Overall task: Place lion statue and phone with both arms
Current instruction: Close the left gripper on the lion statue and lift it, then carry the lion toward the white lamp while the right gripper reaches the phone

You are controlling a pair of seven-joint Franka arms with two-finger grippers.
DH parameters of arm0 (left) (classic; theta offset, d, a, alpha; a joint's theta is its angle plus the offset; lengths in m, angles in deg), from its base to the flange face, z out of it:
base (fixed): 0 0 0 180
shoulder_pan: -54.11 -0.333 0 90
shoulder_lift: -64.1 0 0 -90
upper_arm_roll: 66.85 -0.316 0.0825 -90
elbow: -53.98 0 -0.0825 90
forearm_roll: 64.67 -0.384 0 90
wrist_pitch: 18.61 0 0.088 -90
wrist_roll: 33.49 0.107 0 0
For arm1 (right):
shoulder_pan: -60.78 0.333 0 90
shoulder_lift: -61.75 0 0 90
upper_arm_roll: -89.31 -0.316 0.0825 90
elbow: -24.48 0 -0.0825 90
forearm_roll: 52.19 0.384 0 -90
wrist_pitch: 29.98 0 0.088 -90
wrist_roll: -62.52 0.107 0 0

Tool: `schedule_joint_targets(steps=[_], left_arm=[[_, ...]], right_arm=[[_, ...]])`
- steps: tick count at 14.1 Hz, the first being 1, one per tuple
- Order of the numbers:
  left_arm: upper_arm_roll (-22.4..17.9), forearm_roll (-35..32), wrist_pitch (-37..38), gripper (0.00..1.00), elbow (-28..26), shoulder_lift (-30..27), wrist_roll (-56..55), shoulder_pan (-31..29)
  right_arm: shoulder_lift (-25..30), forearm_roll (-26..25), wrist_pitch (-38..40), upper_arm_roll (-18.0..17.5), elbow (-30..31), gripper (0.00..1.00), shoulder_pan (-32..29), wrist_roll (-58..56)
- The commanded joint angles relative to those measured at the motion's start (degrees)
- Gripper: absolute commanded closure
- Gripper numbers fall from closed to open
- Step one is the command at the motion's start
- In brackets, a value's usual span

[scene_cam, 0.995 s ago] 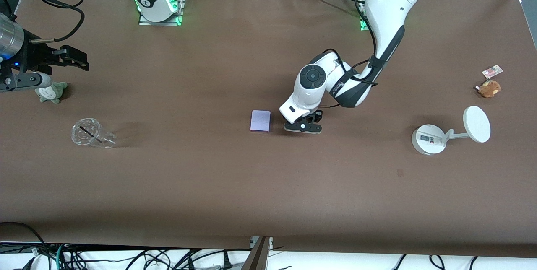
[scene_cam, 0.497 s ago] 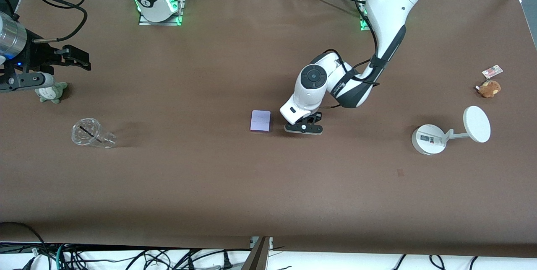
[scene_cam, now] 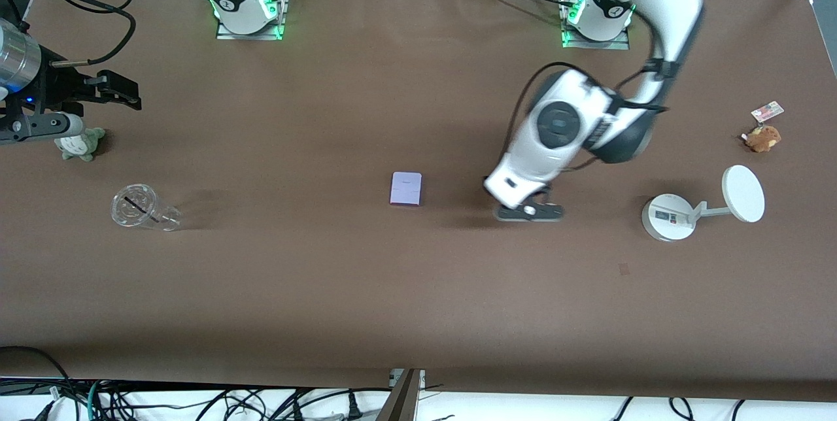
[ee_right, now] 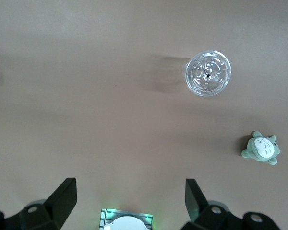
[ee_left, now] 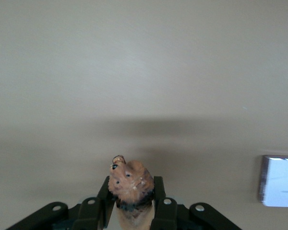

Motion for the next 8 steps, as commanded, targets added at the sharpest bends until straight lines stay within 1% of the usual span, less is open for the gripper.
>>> schedule_joint_targets(steps=[1, 3, 4, 6, 8], left_arm=[[0.7, 2.0, 1.2, 0.81, -1.2, -1.2, 10.3, -7.1], [-0.3, 1.1, 0.6, 0.81, -1.4, 0.4, 18.9, -9.9], [-0.5, 1.0, 0.2, 0.81, -1.4, 1.2, 21.4, -12.7], [-0.5, 0.9, -2.3, 0.81, -2.2, 3.3, 24.3, -16.3], [-1.0, 0.9, -3.4, 0.82, -2.7, 4.8, 24.4, -16.7]], right_arm=[[0.2, 1.0, -0.1, 0.5, -0.3, 0.0, 0.5, -0.2], [-0.2, 1.0, -0.3, 0.4, -0.3, 0.0, 0.6, -0.2], [-0.4, 1.0, -0.5, 0.2, -0.3, 0.0, 0.6, -0.1], [-0.9, 1.0, -1.7, 0.2, -0.3, 0.0, 0.6, -0.2], [-2.5, 1.9, -2.1, 0.1, -0.2, 0.0, 1.3, 0.0]])
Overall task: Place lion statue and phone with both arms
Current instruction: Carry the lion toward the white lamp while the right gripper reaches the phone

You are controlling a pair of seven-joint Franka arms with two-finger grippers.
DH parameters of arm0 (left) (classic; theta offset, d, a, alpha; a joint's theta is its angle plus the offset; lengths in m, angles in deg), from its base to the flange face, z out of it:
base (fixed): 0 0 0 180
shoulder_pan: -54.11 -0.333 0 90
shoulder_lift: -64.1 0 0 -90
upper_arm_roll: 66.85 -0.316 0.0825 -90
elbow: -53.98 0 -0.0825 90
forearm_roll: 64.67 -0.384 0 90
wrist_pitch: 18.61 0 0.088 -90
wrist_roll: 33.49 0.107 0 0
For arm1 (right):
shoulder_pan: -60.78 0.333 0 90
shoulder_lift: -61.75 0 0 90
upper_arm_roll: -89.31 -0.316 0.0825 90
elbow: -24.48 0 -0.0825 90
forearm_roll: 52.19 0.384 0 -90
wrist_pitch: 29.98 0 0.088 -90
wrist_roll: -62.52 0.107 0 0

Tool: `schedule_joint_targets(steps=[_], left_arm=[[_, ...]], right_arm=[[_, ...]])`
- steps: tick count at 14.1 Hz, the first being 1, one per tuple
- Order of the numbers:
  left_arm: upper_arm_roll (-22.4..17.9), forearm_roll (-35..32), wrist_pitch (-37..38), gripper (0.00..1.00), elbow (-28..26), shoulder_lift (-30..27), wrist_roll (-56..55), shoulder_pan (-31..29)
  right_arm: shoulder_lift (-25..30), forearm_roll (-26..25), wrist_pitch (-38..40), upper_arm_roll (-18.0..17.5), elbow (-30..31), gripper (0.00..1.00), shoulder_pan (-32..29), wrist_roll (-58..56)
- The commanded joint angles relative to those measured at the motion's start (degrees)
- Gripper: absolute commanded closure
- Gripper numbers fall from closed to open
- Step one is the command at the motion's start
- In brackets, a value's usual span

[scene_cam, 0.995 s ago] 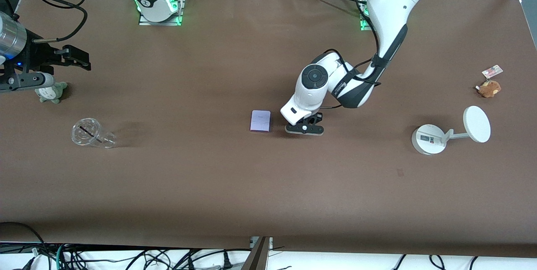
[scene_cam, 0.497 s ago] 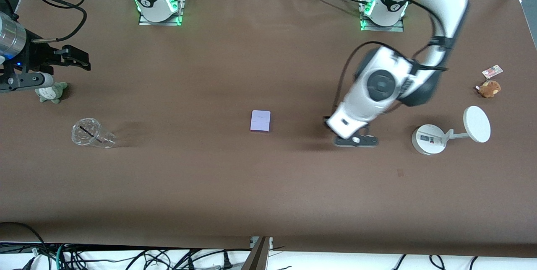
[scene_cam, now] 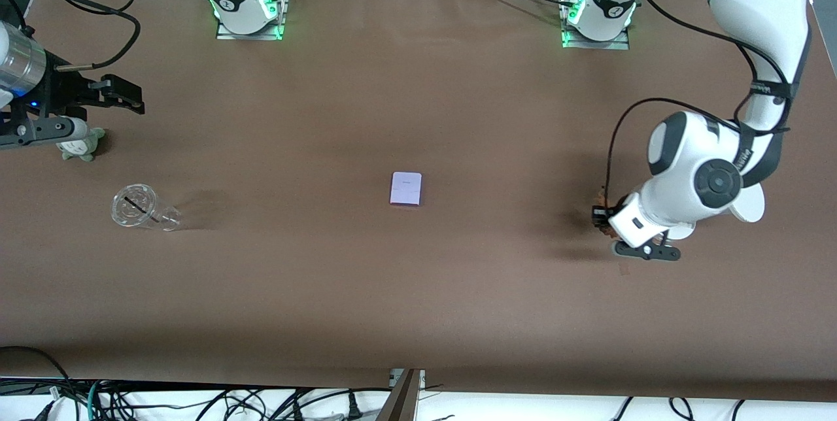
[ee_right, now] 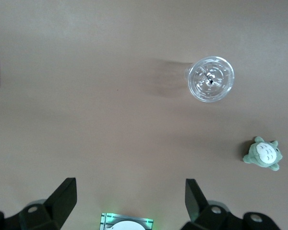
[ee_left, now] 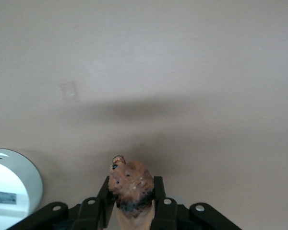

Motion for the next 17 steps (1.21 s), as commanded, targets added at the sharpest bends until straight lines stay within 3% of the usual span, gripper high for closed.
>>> schedule_joint_targets(steps=[1, 2, 6, 7, 8, 9, 10, 15, 17], left_arm=[[-0.7, -1.2, -2.0, 0.82, -0.9, 1.6, 1.5, -0.5], [-0.9, -4.0, -2.9, 0.82, -1.5, 2.1, 1.5, -0.9], [-1.0, -4.8, -10.1, 0.8, -6.9, 2.7, 1.6, -2.8], [-1.0, -4.8, -11.1, 0.75, -7.8, 2.7, 1.5, -2.8], [-1.0, -4.8, -11.1, 0.62, -7.8, 2.7, 1.6, -2.8], [-1.0, -4.8, -11.0, 0.27, -7.7, 2.6, 1.4, -2.8], [-0.9, -4.8, -10.7, 0.0, -7.6, 2.3, 0.8, -2.8], [-0.9, -4.7, -5.8, 0.0, -6.0, -4.0, 0.7, -2.8], [-0.5, -4.8, -0.1, 0.0, -3.1, -6.4, 0.8, -2.8]], right_arm=[[-1.8, 2.8, -1.6, 0.1, -0.3, 0.0, 1.5, 0.6], [-2.4, 3.3, -3.0, 0.1, -0.3, 0.0, 2.8, 0.7], [-5.1, 3.2, -8.7, 0.1, -0.3, 0.0, 8.5, 7.4], [-6.0, 3.2, -9.7, 0.1, -0.3, 0.0, 10.0, 9.7], [-7.3, 3.2, -10.4, 0.1, -0.3, 0.0, 11.4, 11.6], [-8.5, 3.2, -11.3, 0.1, -0.4, 0.0, 12.7, 13.0], [-9.9, 3.2, -13.3, 0.1, -0.3, 0.0, 14.1, 14.8], [-17.0, 3.1, -20.7, 0.1, -0.2, 0.0, 21.2, 24.0], [-19.5, 3.0, -23.7, 0.1, -0.2, 0.0, 23.3, 27.3]])
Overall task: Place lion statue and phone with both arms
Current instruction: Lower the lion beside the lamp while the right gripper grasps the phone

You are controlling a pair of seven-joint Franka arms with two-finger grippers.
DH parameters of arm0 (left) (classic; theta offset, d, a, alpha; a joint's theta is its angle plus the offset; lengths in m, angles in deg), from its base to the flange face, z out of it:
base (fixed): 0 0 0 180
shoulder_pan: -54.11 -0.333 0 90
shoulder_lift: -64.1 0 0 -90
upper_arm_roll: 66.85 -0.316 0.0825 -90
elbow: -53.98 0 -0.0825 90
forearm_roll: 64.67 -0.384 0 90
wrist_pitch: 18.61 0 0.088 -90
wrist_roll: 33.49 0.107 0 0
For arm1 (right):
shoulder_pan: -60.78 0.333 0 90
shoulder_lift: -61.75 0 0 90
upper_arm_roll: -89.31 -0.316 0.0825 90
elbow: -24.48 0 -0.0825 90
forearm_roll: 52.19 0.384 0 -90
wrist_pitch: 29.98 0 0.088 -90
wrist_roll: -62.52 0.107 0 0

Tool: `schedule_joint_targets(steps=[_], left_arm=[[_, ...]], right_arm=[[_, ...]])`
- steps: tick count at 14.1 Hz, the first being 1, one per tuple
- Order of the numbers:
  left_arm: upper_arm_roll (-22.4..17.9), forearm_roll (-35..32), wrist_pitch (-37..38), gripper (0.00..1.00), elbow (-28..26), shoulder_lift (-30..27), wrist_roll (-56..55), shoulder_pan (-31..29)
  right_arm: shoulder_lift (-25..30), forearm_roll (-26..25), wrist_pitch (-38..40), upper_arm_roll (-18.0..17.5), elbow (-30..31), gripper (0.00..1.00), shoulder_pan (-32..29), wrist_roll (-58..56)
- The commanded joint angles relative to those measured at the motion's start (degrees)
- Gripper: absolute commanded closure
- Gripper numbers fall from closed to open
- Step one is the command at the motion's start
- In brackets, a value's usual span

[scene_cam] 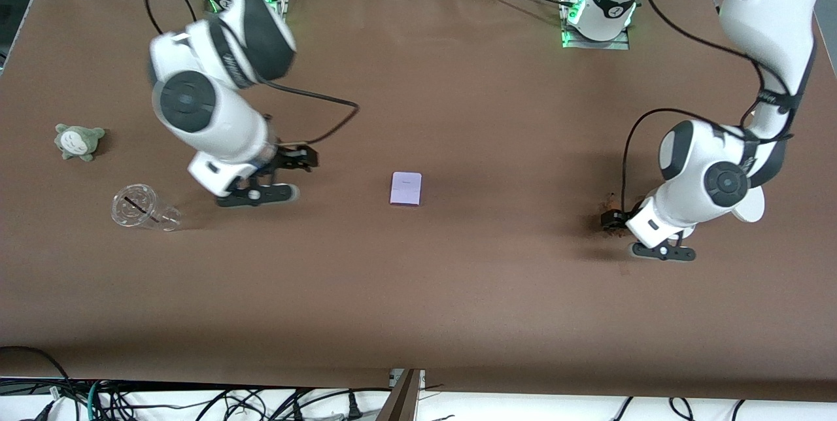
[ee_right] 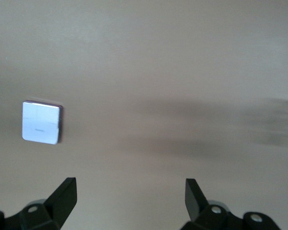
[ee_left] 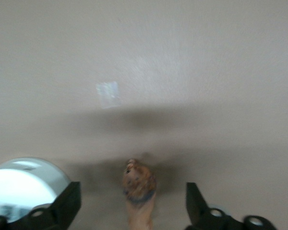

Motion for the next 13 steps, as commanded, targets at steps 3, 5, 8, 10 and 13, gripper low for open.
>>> schedule_joint_targets(steps=[3, 5, 8, 10, 13], left_arm=[[2.1, -0.7, 16.3, 0.0, 7.1, -6.9, 0.1, 0.2], [3.2, -0.1, 22.3, 0.0, 10.1, -9.7, 0.8, 0.0], [3.6, 0.2, 29.3, 0.0, 13.4, -14.8, 0.7, 0.2], [4.5, 3.5, 37.0, 0.0, 19.9, -15.1, 0.7, 0.2], [0.3, 6.5, 38.9, 0.0, 18.2, -20.4, 0.5, 4.5]], right_arm=[[-5.7, 0.5, -6.9, 0.5, -0.7, 0.0, 5.0, 8.0], [-8.4, 0.4, -10.7, 0.5, -0.8, 0.0, 7.3, 11.0], [-13.1, 0.3, -18.1, 0.5, -1.2, 0.0, 10.9, 13.4], [-16.0, 0.3, -23.9, 0.5, -1.3, 0.0, 12.7, 13.7], [-19.7, 0.1, -28.2, 0.5, -1.3, 0.0, 14.4, 13.6]])
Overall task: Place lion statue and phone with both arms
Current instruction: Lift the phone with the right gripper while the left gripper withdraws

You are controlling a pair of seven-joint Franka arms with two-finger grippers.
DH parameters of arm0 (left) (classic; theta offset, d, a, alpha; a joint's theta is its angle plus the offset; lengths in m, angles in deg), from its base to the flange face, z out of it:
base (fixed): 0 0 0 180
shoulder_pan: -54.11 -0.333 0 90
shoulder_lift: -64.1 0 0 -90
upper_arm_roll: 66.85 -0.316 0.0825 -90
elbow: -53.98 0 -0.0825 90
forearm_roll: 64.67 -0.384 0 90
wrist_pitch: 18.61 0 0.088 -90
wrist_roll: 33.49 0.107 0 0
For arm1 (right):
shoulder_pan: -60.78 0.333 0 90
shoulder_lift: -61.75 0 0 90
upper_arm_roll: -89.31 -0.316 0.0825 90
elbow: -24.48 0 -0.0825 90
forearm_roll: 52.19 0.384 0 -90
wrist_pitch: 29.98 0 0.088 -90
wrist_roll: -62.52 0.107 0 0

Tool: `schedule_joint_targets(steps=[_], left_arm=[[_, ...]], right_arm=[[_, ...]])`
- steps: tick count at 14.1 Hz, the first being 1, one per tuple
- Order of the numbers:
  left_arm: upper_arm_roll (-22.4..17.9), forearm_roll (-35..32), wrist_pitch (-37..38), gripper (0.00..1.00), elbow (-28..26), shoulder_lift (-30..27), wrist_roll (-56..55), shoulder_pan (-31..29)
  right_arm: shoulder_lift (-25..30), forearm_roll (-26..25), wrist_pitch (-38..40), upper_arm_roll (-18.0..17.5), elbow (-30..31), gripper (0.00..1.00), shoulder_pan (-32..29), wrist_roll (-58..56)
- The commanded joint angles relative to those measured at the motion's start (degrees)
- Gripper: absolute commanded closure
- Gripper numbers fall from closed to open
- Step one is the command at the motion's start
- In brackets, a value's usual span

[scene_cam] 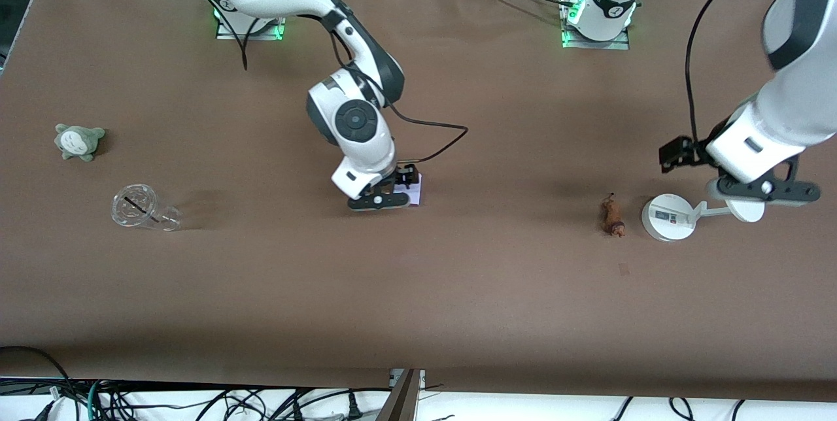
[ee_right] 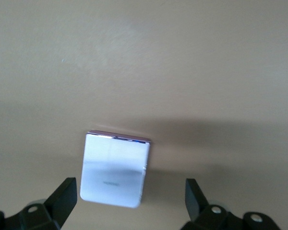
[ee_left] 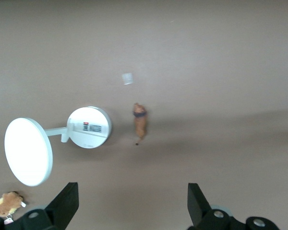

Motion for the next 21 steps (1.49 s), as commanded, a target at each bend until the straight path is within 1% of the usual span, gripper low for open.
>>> schedule_joint_targets(steps=[1, 3, 4, 5, 6, 8, 9, 10, 14, 15, 16, 17, 18, 19, 20, 21], left_arm=[[-7.1, 1.9, -0.1, 0.0, -4.2, -5.6, 0.3, 5.7], [-14.6, 3.1, -6.3, 0.0, -11.1, -10.5, 0.2, 10.1], [-16.7, 3.8, -10.9, 0.0, -16.6, -13.7, 0.2, 11.0], [-17.1, 3.9, -13.8, 0.0, -21.4, -16.3, 0.1, 11.4], [-17.1, 3.8, -14.0, 0.0, -23.0, -17.4, -0.1, 11.6], [-16.9, 3.8, -11.5, 0.0, -21.8, -16.3, -0.2, 11.1], [-16.5, 3.6, -11.1, 0.0, -21.1, -16.0, -0.3, 11.2], [-16.4, 3.3, -11.0, 0.0, -20.8, -15.9, -0.3, 11.5], [-16.4, 3.2, -11.1, 0.0, -20.6, -15.9, 0.4, 11.2], [-16.4, 3.1, -11.2, 0.0, -20.6, -15.9, 0.4, 11.2], [-16.4, 3.0, -11.0, 0.0, -20.2, -15.9, 0.1, 11.5], [-16.3, 3.1, -10.8, 0.0, -20.0, -15.9, -0.4, 11.5], [-16.4, 3.4, -10.9, 0.0, -19.8, -15.8, -0.2, 11.6], [-16.4, 3.6, -10.8, 0.0, -19.5, -15.3, 0.2, 11.5], [-16.4, 3.6, -10.8, 0.0, -19.3, -15.3, -0.1, 11.6], [-15.9, 3.6, -10.8, 0.0, -19.1, -15.3, -0.2, 11.7]], right_arm=[[-3.1, 0.1, -2.9, 0.5, -1.2, 0.0, 1.1, 0.2], [-4.3, 0.1, -4.0, 0.5, -1.2, 0.0, 1.3, 0.2], [-5.0, 0.1, -4.3, 0.5, -1.3, 0.0, 1.5, 0.3], [-5.4, 0.1, -4.9, 0.5, -1.3, 0.0, 1.8, 0.3], [-5.8, 0.2, -5.9, 0.5, -1.3, 0.0, 1.9, 0.3], [-6.5, 0.3, -7.2, 0.5, -1.4, 0.0, 2.6, 1.3], [-6.8, 0.3, -8.5, 0.5, -1.4, 0.0, 3.1, 3.8], [-7.2, 0.1, -9.9, 0.5, -1.5, 0.0, 3.2, 5.2], [-8.3, -0.1, -10.3, 0.7, -1.5, 0.0, 3.1, 5.1], [-8.2, -0.2, -10.3, 0.8, -1.4, 0.06, 3.1, 5.0], [-8.0, -0.8, -9.7, 1.0, -1.5, 0.48, 3.1, 4.5], [-7.3, -1.6, -9.0, 1.1, -1.5, 0.77, 3.1, 4.4], [-5.8, -2.4, -6.1, 1.2, -1.6, 0.88, 2.7, 4.3], [-3.8, -3.8, -1.9, 1.9, -2.4, 0.94, 2.5, 4.1], [-1.7, -4.4, 2.9, 2.9, -3.6, 0.96, 2.5, 3.4], [0.9, -4.0, 7.1, 4.0, -4.1, 0.99, 2.0, 1.2]])
